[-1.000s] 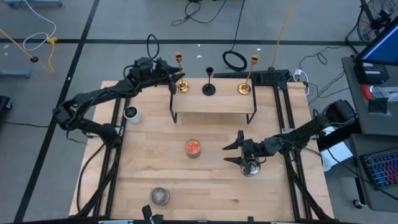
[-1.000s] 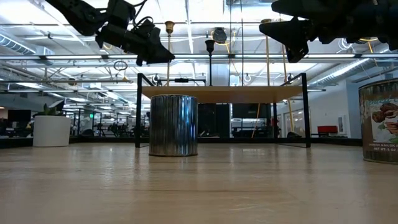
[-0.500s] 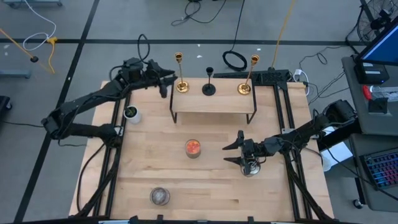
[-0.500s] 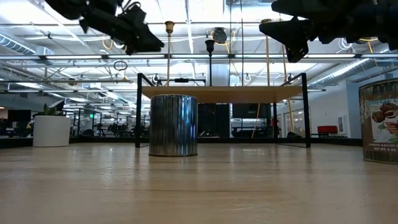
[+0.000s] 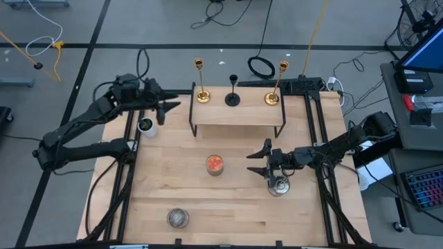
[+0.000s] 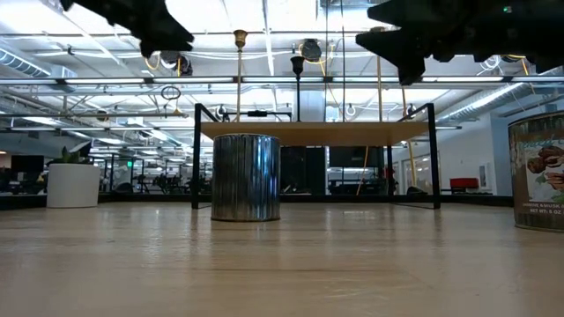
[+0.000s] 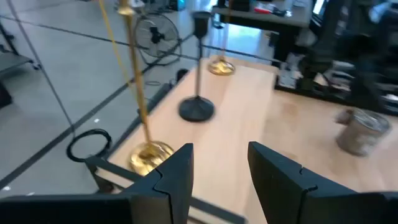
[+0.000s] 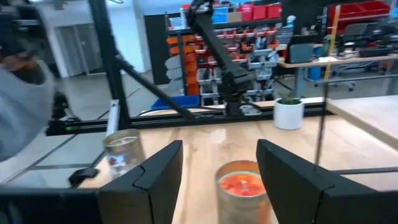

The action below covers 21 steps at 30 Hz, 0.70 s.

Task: Pick & Place candle stick holders
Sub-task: Put the brown scented candle aligned with the golden candle holder on the shelf

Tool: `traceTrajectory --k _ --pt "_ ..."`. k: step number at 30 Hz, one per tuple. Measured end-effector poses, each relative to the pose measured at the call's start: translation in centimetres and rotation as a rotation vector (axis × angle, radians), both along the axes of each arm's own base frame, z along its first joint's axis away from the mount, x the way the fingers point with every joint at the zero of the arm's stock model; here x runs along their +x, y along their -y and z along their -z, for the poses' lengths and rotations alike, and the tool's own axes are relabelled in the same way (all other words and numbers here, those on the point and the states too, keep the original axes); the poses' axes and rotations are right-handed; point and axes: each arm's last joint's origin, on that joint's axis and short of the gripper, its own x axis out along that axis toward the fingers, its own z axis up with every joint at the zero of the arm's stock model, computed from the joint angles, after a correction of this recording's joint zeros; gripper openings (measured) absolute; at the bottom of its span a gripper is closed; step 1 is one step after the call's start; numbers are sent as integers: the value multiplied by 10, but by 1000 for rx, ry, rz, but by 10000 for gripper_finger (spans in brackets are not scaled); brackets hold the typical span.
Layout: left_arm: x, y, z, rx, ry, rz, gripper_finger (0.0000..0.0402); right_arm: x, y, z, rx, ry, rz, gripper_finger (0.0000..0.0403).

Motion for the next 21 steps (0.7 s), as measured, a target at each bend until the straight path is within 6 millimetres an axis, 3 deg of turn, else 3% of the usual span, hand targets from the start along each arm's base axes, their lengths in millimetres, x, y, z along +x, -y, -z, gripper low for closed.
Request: traceTrajectory --k 9,21 --pt "-16 42 9 -112 -129 158 159 3 13 0 39 0 55 201" --pt "-15 94 22 -203 -315 485 159 4 13 0 34 1 58 201"
